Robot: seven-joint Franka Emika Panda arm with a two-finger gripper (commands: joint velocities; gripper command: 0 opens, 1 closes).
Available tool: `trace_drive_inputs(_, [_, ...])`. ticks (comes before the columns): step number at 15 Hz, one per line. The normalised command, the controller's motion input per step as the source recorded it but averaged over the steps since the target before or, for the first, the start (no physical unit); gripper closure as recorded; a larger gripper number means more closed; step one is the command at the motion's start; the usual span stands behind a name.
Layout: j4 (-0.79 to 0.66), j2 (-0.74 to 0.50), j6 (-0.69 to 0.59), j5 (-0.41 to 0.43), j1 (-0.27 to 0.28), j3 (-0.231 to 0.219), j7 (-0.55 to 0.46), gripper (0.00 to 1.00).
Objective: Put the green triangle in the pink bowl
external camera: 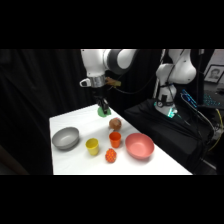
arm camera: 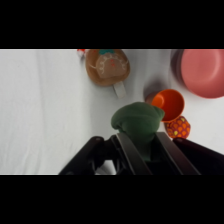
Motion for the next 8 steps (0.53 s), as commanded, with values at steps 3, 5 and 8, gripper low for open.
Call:
trace_drive_inputs(3, [-0.38,-0.40,0.08,-0.107,0.148,0.072,0.19,0.95])
trace_drive_inputs(5, [-0.35,-0.38,0.09,-0.096,0.134,0.081,0.18,0.95])
trace_drive_inputs(8, [-0.33,-0.34,0.12,-0.090,0.133,0.094,0.18,0.95])
